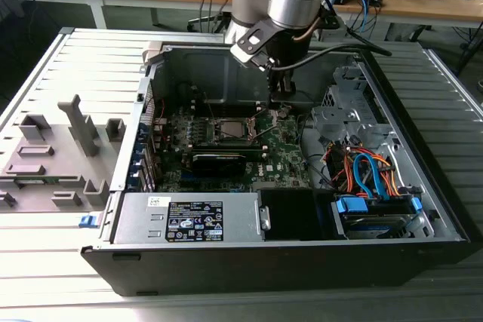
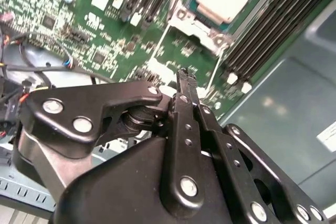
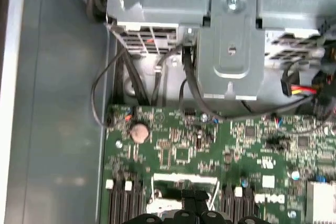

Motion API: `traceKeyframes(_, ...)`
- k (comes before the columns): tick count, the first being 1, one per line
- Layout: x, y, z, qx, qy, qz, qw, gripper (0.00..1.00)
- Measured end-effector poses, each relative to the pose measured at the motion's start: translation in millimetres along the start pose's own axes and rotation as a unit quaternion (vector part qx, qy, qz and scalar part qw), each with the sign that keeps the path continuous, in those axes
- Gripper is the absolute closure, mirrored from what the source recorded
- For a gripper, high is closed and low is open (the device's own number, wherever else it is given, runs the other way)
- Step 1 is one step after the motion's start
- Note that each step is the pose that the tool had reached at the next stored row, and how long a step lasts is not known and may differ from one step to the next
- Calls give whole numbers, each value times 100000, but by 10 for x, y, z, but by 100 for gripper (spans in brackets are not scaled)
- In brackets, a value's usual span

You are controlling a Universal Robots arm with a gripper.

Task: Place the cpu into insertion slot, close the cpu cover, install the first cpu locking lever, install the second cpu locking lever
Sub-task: 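Close the cpu cover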

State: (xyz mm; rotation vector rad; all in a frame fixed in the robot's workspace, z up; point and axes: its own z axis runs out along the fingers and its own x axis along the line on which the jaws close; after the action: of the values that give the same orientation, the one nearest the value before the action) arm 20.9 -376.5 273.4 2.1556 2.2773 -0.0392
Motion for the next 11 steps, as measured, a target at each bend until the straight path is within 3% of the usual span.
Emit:
traceKeyframes(4, -5, 169, 32, 250, 13, -110, 100000, 89)
traceKeyframes(9, 30, 281, 115, 301, 7, -771, 99997, 89)
traceKeyframes(11, 46, 294, 161, 321, 26, -773, 99996, 89)
